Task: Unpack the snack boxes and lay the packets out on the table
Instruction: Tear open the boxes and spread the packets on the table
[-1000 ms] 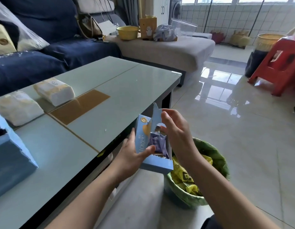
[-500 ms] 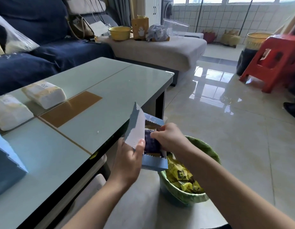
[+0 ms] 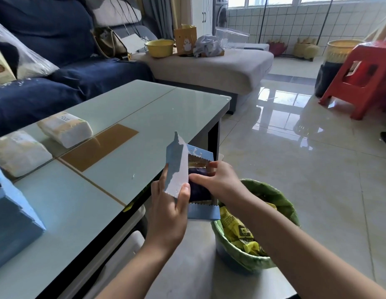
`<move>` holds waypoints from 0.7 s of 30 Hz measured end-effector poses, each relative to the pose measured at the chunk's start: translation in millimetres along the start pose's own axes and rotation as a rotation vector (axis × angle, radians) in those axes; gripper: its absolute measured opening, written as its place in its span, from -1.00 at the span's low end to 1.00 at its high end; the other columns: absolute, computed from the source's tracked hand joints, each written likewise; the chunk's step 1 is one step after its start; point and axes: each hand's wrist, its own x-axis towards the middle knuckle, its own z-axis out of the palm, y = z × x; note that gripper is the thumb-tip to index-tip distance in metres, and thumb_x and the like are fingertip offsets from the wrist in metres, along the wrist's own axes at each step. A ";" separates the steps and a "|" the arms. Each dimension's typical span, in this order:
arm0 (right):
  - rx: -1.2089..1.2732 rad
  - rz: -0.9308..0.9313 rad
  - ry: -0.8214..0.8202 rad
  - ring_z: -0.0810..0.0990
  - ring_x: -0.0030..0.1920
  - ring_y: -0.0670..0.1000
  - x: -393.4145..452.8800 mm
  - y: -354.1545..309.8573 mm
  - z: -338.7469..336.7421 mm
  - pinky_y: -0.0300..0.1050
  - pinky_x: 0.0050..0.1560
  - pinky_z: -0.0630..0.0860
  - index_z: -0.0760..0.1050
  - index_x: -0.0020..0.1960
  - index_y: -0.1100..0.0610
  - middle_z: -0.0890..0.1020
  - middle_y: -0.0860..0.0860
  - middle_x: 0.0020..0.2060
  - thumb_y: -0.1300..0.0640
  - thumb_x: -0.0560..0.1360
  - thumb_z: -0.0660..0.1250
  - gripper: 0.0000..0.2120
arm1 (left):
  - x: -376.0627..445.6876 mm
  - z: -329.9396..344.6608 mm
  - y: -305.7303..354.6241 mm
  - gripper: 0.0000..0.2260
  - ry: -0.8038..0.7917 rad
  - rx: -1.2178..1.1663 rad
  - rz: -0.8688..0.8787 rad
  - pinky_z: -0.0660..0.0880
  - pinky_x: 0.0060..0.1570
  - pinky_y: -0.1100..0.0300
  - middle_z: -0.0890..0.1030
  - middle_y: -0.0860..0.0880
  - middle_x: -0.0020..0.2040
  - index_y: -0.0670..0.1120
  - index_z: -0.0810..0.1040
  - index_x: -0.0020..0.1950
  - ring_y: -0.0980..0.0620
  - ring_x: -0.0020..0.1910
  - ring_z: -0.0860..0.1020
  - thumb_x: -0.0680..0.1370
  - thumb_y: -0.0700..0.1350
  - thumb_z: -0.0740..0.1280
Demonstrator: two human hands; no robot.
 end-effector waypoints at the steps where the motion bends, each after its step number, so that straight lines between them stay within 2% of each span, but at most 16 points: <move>1: -0.026 -0.008 -0.006 0.66 -0.03 0.08 -0.1 0.0 0.2 0.10 0.06 0.62 0.48 -0.12 0.05 0.66 0.07 -0.08 -0.01 0.35 0.54 -0.72 | 0.5 -0.5 -0.8 -0.57 0.006 -0.023 0.012 0.47 0.25 -0.02 0.45 0.01 0.25 0.24 0.31 0.38 0.07 0.28 0.43 0.52 0.26 0.09; 3: -0.047 -0.023 -0.024 0.67 -0.03 0.07 0.0 0.2 0.6 0.09 0.06 0.63 0.54 -0.04 0.11 0.68 0.06 -0.07 -0.02 0.34 0.55 -0.69 | 1.3 -1.9 -0.6 -0.70 0.014 -0.057 0.007 0.48 0.25 -0.04 0.46 0.01 0.25 0.42 0.29 0.27 0.06 0.30 0.43 0.53 0.25 0.12; 4: -0.042 -0.024 -0.028 0.66 -0.02 0.06 0.0 0.2 1.1 0.08 0.05 0.63 0.55 0.03 0.11 0.67 0.06 -0.04 -0.01 0.34 0.55 -0.64 | 2.1 -2.1 -1.4 -0.68 0.012 -0.064 0.003 0.48 0.25 -0.04 0.45 0.01 0.26 0.41 0.28 0.29 0.06 0.30 0.43 0.53 0.25 0.13; 7: -0.062 -0.013 -0.012 0.62 0.05 0.06 -2.4 -2.2 1.5 0.03 0.08 0.62 0.44 0.23 0.13 0.62 0.05 0.07 0.01 0.36 0.54 -0.48 | 4.2 -1.8 -3.2 -0.53 -0.016 -0.053 0.016 0.48 0.24 -0.05 0.45 0.02 0.28 0.17 0.27 0.44 0.07 0.32 0.42 0.54 0.24 0.12; 9: -0.137 -0.030 0.010 0.59 0.05 0.03 -4.9 -4.0 0.9 -0.05 0.08 0.60 0.42 0.20 0.09 0.60 0.02 0.05 0.01 0.41 0.50 -0.56 | 4.5 -0.6 -3.7 -0.43 -0.015 -0.030 0.008 0.49 0.23 0.00 0.43 0.04 0.28 0.12 0.25 0.49 0.15 0.28 0.42 0.51 0.29 0.09; 10: -0.176 -0.036 0.017 0.58 0.04 0.03 -6.1 -5.2 1.0 -0.09 0.05 0.57 0.41 0.18 0.07 0.59 0.01 0.04 0.02 0.43 0.47 -0.61 | 3.2 0.2 -2.9 -0.37 -0.008 -0.023 0.000 0.49 0.21 0.13 0.41 0.05 0.27 0.11 0.22 0.51 0.25 0.23 0.41 0.48 0.32 0.08; 12: -0.182 -0.032 0.010 0.58 0.05 0.03 -6.5 -5.2 1.8 -0.07 0.04 0.57 0.42 0.19 0.04 0.60 0.01 0.05 0.06 0.45 0.45 -0.64 | -1.0 1.3 1.9 -0.33 -0.001 -0.017 -0.016 0.37 0.05 0.53 0.35 0.06 0.24 0.10 0.19 0.54 0.44 0.14 0.36 0.46 0.32 0.07; 14: -0.087 0.002 -0.009 0.62 0.04 0.06 -5.2 -2.7 2.9 0.06 0.07 0.62 0.43 0.16 0.02 0.62 0.01 0.05 0.10 0.42 0.46 -0.63 | -4.0 1.7 5.8 -0.32 0.000 -0.010 -0.005 0.29 -0.09 0.67 0.34 0.04 0.22 0.07 0.21 0.54 0.51 0.12 0.32 0.46 0.30 0.06; 16: 0.038 0.047 -0.046 0.65 0.02 0.07 -5.0 -2.3 2.2 0.13 0.04 0.63 0.43 0.18 0.04 0.63 0.02 0.03 0.14 0.38 0.50 -0.58 | -5.1 1.0 5.6 -0.34 -0.001 -0.004 0.004 0.30 -0.13 0.68 0.33 0.03 0.20 0.04 0.22 0.54 0.39 0.14 0.38 0.48 0.29 0.07; 18: 0.162 0.079 -0.082 0.66 0.04 0.10 -2.7 -1.3 0.8 0.16 0.06 0.63 0.43 0.25 0.08 0.64 0.06 0.06 0.18 0.32 0.55 -0.45 | -5.3 -0.5 4.6 -0.38 0.009 0.010 -0.007 0.40 -0.17 0.60 0.31 0.03 0.17 0.06 0.21 0.53 0.20 0.13 0.45 0.50 0.25 0.09; 21: 0.279 0.090 -0.115 0.66 0.07 0.13 -0.5 -2.6 0.1 0.15 0.08 0.62 0.41 0.32 0.16 0.63 0.13 0.11 0.24 0.30 0.59 -0.35 | -4.5 -2.5 3.8 -0.40 0.021 0.044 -0.002 0.49 -0.15 0.45 0.30 0.05 0.15 0.10 0.19 0.52 0.11 0.14 0.47 0.50 0.25 0.10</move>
